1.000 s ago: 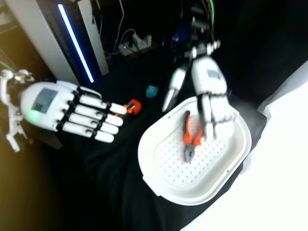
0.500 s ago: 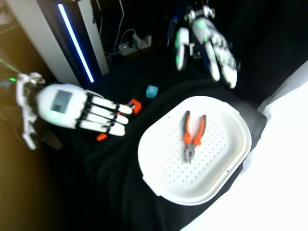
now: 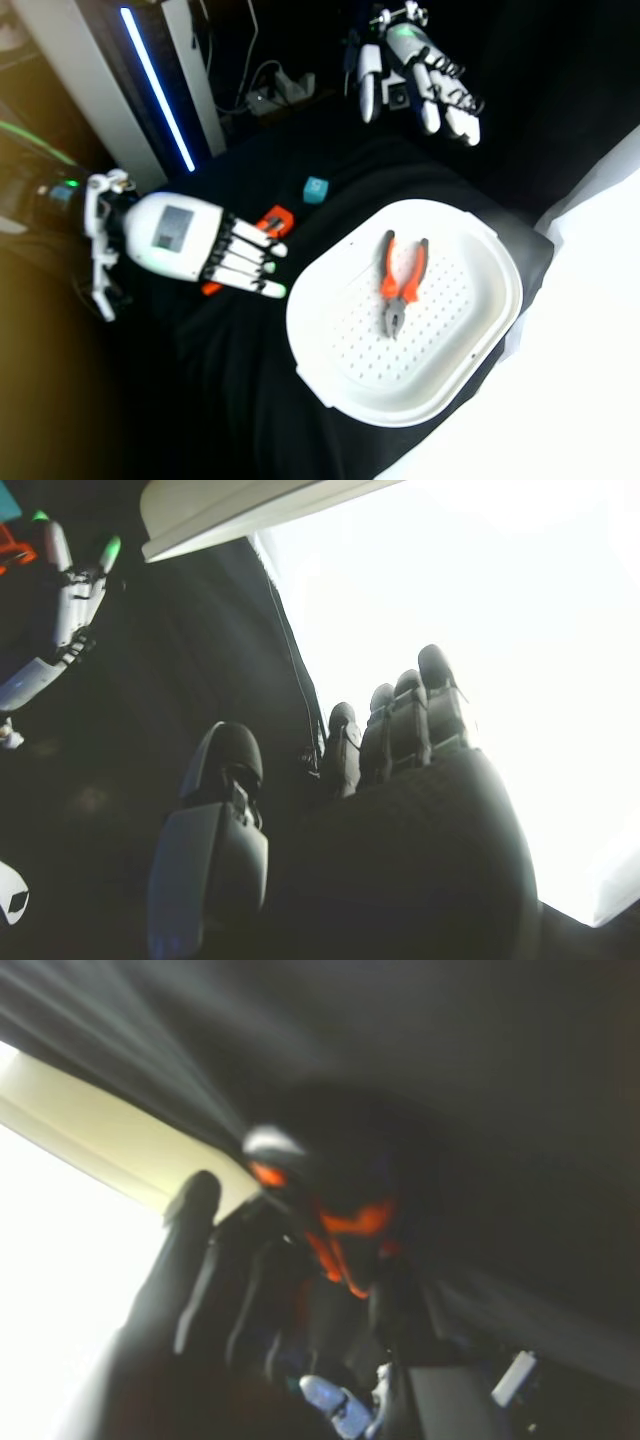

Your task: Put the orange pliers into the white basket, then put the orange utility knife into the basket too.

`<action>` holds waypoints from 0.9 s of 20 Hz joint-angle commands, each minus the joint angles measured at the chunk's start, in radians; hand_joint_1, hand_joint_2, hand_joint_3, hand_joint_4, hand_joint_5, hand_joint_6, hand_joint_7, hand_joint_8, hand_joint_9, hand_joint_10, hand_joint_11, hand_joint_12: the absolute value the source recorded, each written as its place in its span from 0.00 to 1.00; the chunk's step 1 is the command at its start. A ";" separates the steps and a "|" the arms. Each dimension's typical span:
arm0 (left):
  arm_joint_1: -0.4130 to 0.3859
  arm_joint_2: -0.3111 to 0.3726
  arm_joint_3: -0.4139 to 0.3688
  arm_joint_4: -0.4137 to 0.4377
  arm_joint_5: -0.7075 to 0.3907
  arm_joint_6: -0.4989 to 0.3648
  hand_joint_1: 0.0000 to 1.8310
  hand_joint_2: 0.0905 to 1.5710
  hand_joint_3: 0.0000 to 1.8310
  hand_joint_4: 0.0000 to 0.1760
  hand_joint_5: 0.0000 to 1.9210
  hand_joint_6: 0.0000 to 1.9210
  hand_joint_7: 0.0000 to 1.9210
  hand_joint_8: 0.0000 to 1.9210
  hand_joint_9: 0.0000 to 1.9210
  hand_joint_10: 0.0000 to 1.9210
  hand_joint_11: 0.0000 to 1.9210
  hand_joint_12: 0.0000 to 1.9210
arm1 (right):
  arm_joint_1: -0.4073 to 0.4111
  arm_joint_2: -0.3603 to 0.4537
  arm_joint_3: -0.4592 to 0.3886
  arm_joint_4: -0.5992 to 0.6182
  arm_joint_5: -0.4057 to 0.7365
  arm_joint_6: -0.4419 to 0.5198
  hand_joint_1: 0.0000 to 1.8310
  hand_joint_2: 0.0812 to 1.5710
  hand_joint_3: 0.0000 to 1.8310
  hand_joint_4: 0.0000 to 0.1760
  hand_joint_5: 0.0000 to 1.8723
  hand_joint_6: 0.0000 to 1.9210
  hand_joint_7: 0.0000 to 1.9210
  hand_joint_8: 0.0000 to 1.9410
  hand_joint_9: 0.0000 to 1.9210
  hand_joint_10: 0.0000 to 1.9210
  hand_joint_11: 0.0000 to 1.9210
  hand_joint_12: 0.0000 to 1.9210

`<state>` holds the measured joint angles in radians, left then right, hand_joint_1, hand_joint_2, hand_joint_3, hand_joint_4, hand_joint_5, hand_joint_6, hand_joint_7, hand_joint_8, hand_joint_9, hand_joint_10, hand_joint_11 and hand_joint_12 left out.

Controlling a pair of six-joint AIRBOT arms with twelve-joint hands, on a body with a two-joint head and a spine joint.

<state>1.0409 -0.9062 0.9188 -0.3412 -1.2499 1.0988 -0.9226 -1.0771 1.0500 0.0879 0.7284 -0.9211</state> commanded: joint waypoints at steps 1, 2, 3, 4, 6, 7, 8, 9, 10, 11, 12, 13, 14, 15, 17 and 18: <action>-0.004 0.001 -0.004 0.007 -0.140 -0.006 0.19 0.87 0.00 0.51 0.06 0.00 0.05 0.00 0.04 0.01 0.00 0.18 | 0.010 -0.004 0.002 -0.008 0.062 -0.010 0.63 0.82 0.00 0.00 0.29 0.76 0.39 0.82 0.34 0.86 0.25 0.99; 0.003 0.001 -0.006 0.003 -0.148 -0.008 0.21 0.87 0.00 0.50 0.06 0.00 0.05 0.00 0.04 0.01 0.00 0.17 | 0.017 -0.004 0.002 -0.008 0.062 -0.018 0.62 0.83 0.00 0.00 0.28 0.78 0.38 0.84 0.34 0.89 0.27 1.00; 0.012 0.000 -0.007 -0.002 -0.157 -0.011 0.20 0.87 0.00 0.47 0.06 0.00 0.05 0.00 0.04 0.00 0.00 0.17 | 0.024 -0.001 -0.001 -0.008 0.067 -0.025 0.62 0.84 0.00 0.00 0.27 0.79 0.38 0.82 0.32 0.85 0.25 0.99; 0.019 0.000 -0.008 -0.006 -0.165 -0.014 0.21 0.87 0.00 0.49 0.06 0.00 0.04 0.00 0.04 0.00 0.00 0.16 | 0.027 0.009 -0.010 -0.018 0.085 -0.026 0.64 0.82 0.00 0.00 0.29 0.75 0.40 0.81 0.36 0.85 0.32 0.99; 0.029 0.000 -0.012 -0.016 -0.180 -0.016 0.21 0.88 0.00 0.41 0.06 0.00 0.04 0.00 0.04 0.00 0.00 0.16 | 0.027 0.032 -0.048 -0.040 0.147 -0.026 0.63 0.83 0.00 0.00 0.27 0.78 0.39 0.83 0.37 0.86 0.34 1.00; 0.036 0.000 -0.013 -0.023 -0.192 -0.018 0.21 0.87 0.00 0.41 0.06 0.00 0.04 0.00 0.04 0.00 0.00 0.15 | 0.027 0.059 -0.071 -0.058 0.180 -0.026 0.63 0.84 0.00 0.00 0.26 0.79 0.38 0.84 0.37 0.89 0.33 1.00; 0.044 -0.001 -0.015 -0.029 -0.202 -0.018 0.19 0.88 0.00 0.40 0.05 0.00 0.03 0.00 0.03 0.00 0.00 0.15 | 0.027 0.087 -0.093 -0.075 0.217 -0.026 0.63 0.84 0.00 0.00 0.27 0.78 0.38 0.84 0.36 0.92 0.34 1.00; 0.047 0.000 -0.016 -0.031 -0.204 -0.018 0.20 0.89 0.00 0.30 0.05 0.00 0.03 0.00 0.02 0.00 0.00 0.09 | 0.027 0.108 -0.111 -0.088 0.246 -0.026 0.63 0.83 0.00 0.00 0.28 0.76 0.39 0.83 0.38 0.93 0.36 1.00; 0.047 0.000 -0.016 -0.032 -0.204 -0.018 0.21 0.87 0.00 0.44 0.05 0.00 0.03 0.00 0.02 0.00 0.00 0.07 | 0.028 0.125 -0.123 -0.095 0.269 -0.026 0.63 0.83 0.00 0.00 0.29 0.76 0.39 0.83 0.36 0.92 0.35 1.00; 0.047 -0.001 -0.016 -0.033 -0.203 -0.018 0.20 0.87 0.00 0.46 0.05 0.00 0.02 0.00 0.02 0.00 0.00 0.07 | 0.032 0.147 -0.138 -0.103 0.300 -0.025 0.63 0.83 0.00 0.00 0.29 0.75 0.38 0.84 0.36 0.92 0.36 1.00; 0.048 -0.001 -0.017 -0.034 -0.203 -0.018 0.20 0.88 0.00 0.44 0.05 0.00 0.02 0.00 0.02 0.00 0.00 0.07 | 0.038 0.162 -0.146 -0.110 0.319 -0.025 0.64 0.82 0.00 0.00 0.30 0.73 0.39 0.84 0.37 0.92 0.37 1.00; 0.049 -0.002 -0.017 -0.034 -0.203 -0.018 0.22 0.89 0.00 0.31 0.05 0.00 0.02 0.00 0.02 0.00 0.00 0.06 | 0.053 0.173 -0.150 -0.118 0.330 -0.025 0.63 0.83 0.00 0.00 0.29 0.75 0.39 0.84 0.35 0.90 0.34 1.00; 0.050 -0.002 -0.017 -0.037 -0.203 -0.018 0.22 0.88 0.00 0.40 0.06 0.00 0.03 0.00 0.03 0.00 0.00 0.08 | 0.075 0.181 -0.150 -0.125 0.332 -0.025 0.64 0.83 0.00 0.00 0.28 0.75 0.39 0.84 0.37 0.89 0.35 1.00; 0.052 -0.003 -0.018 -0.038 -0.203 -0.018 0.22 0.88 0.00 0.43 0.06 0.00 0.03 0.00 0.03 0.00 0.00 0.08 | 0.108 0.182 -0.141 -0.129 0.329 -0.025 0.64 0.83 0.00 0.00 0.29 0.73 0.38 0.86 0.38 0.93 0.38 1.00; 0.053 -0.004 -0.019 -0.039 -0.203 -0.018 0.23 0.88 0.00 0.42 0.06 0.00 0.02 0.00 0.02 0.00 0.00 0.06 | 0.184 0.167 -0.106 -0.138 0.273 -0.026 0.63 0.84 0.00 0.00 0.28 0.74 0.37 0.88 0.43 0.98 0.48 1.00; 0.054 -0.005 -0.019 -0.040 -0.204 -0.018 0.22 0.88 0.00 0.46 0.06 0.00 0.02 0.00 0.03 0.00 0.00 0.08 | 0.222 0.150 -0.084 -0.147 0.230 -0.026 0.64 0.83 0.00 0.00 0.30 0.72 0.38 0.87 0.44 0.97 0.48 1.00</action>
<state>1.0950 -0.9085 0.9005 -0.4053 -1.3289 1.0840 -0.7002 -0.9321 0.9741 -0.0715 0.8654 -0.9436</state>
